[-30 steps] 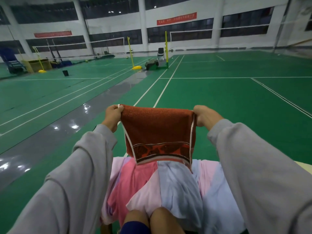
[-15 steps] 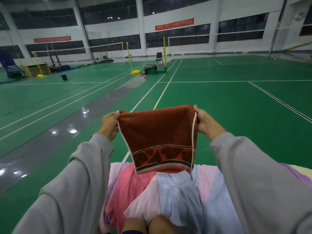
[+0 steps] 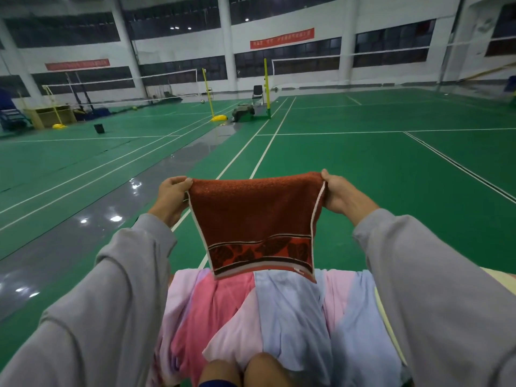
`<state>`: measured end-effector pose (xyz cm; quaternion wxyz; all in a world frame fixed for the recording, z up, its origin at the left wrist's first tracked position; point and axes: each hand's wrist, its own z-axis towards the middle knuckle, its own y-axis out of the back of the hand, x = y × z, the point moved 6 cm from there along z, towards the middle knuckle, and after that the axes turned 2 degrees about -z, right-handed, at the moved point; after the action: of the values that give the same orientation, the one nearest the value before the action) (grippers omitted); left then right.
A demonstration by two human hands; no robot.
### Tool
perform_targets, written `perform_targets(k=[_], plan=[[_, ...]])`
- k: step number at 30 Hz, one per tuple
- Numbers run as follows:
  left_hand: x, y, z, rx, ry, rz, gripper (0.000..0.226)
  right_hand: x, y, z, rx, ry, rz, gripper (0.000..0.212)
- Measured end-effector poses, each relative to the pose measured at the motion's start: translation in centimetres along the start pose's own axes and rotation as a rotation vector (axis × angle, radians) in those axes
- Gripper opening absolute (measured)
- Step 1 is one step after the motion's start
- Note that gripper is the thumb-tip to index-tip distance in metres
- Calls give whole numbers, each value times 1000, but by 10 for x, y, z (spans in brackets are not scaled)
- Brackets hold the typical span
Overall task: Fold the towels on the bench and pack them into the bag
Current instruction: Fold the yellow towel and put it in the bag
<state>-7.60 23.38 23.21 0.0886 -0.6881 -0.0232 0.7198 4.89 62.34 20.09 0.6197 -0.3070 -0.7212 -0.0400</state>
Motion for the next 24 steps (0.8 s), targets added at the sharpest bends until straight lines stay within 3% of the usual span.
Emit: perform_targets(k=[5, 7, 10, 12, 18, 21, 22, 24], plan=[[-10, -16, -7, 255, -4, 92, 36, 17, 2, 0, -2, 40, -127, 32], [-13, -12, -4, 220, -89, 382, 33, 27, 5, -4, 25, 68, -249, 23], [-21, -11, 1, 150, -312, 1029, 22, 36, 13, -4, 3, 95, -510, 28], [-26, -16, 1, 111, -427, 1204, 17, 38, 14, -4, -1, 103, -608, 31], [-34, -25, 0, -44, -503, 1144, 15, 33, 6, -10, 96, 145, -720, 36], [-34, -29, 2, -19, -536, 1187, 15, 29, 6, -7, 141, 206, -922, 68], [-34, -31, 1, -11, -550, 1210, 15, 30, 4, -8, 142, 252, -1077, 61], [-34, -34, 0, -5, -568, 1257, 12, 37, -1, -9, 63, 403, -1451, 17]])
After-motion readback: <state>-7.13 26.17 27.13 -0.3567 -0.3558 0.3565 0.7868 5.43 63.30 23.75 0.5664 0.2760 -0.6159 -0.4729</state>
